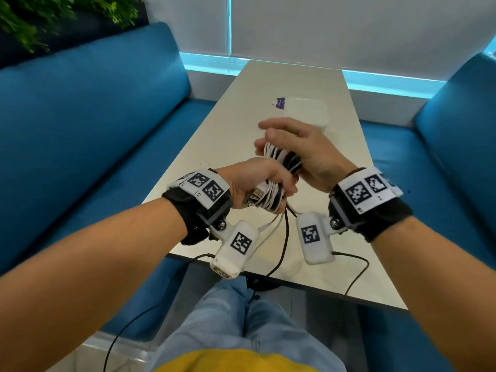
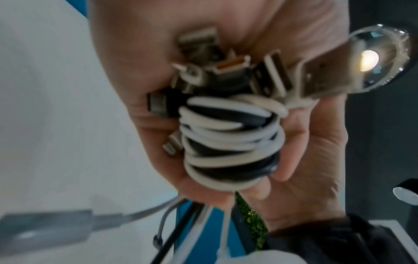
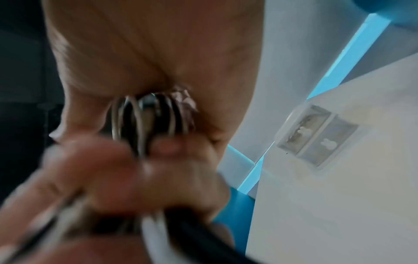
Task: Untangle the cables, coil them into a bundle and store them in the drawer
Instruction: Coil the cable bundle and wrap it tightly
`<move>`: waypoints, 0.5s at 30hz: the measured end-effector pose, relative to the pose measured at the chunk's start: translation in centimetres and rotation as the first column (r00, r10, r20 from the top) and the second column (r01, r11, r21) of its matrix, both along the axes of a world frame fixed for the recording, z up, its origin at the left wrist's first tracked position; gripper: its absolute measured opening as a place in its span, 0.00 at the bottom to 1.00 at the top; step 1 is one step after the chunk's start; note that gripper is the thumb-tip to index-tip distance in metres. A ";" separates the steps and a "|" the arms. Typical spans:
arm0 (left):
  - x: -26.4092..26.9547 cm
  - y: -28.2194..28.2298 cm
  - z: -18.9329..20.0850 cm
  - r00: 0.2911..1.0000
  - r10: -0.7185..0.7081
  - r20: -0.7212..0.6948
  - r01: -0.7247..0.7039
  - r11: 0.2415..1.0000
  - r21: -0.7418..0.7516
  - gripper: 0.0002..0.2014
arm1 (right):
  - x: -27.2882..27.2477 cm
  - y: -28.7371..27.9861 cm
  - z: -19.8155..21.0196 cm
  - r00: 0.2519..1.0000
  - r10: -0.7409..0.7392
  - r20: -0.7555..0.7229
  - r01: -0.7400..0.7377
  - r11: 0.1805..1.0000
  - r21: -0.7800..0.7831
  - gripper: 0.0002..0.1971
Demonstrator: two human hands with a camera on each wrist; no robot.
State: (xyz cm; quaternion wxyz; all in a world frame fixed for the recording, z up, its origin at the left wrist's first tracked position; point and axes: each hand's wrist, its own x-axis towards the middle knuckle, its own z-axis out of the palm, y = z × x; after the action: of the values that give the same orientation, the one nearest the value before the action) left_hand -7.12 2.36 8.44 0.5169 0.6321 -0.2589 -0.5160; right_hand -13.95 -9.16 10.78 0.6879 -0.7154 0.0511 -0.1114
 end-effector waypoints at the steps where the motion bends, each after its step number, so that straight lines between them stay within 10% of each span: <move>1: 0.0 -0.1 0.0 1.000 -0.013 0.010 0.013 1.000 0.006 0.10 | 0.1 0.3 0.0 1.000 -0.001 -0.005 0.001 1.000 -0.006 0.13; 15: 0.1 1.6 -0.7 0.997 -0.050 -0.057 0.051 0.999 0.014 0.08 | 0.8 3.4 -1.2 0.936 -0.305 0.173 0.333 0.928 -0.165 0.18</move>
State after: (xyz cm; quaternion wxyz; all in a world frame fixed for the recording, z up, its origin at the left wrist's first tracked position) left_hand -6.98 3.97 7.70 0.5057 0.6145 -0.2560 -0.5487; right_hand -13.15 -5.77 9.55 0.5902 -0.7505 0.1060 -0.2779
